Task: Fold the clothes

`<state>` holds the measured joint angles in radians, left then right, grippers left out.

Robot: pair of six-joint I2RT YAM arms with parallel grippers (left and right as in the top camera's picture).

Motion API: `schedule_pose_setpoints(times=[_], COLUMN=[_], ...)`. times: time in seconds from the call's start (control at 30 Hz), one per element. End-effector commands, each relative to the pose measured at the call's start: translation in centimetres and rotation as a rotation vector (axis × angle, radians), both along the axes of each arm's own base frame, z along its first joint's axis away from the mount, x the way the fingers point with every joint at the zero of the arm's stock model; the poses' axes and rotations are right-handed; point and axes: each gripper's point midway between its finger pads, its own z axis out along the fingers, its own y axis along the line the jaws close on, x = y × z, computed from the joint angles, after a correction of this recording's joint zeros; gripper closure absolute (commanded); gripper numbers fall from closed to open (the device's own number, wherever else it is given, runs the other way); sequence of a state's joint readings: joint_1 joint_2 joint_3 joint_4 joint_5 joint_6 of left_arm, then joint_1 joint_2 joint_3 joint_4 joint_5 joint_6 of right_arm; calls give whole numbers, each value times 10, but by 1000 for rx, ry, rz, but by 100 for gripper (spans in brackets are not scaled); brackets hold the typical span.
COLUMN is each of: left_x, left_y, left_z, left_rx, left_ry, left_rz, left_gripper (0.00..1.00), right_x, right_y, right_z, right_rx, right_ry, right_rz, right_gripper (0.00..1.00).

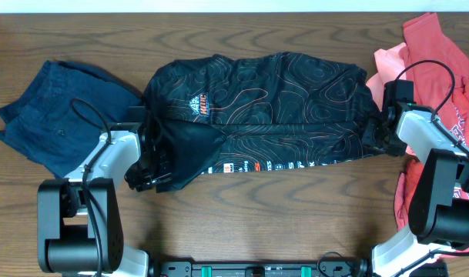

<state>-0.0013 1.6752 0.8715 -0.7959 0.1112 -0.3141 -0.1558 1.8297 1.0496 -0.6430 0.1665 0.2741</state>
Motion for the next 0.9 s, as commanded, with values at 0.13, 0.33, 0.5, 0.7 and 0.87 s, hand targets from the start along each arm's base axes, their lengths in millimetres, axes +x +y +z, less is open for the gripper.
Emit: schedule_pose_setpoints(times=[0.13,0.33,0.5,0.7,0.87], left_x=[-4,0,30,95,132], left_y=[2,-16,-62,-87,-71], left_z=[-6,-4,38,103,112], left_rx=[10,-93,-382,-527,-450], left_ry=[-8,-26,-132,-423,-548], left_rz=[-3,-5,-98,-195,-106], left_gripper=[81,94,94,94,94], right_x=[-20,-21,-21,-21,-21], right_y=[0,0,0,0,0], right_z=[-14,-14,-14,-14,-14], right_rx=[-2,-1,-2,-2,-2], right_ry=[73,75,76,75,74], right_rz=[-2,-1,-2,-2,-2], right_gripper=[59,59,59,59,59])
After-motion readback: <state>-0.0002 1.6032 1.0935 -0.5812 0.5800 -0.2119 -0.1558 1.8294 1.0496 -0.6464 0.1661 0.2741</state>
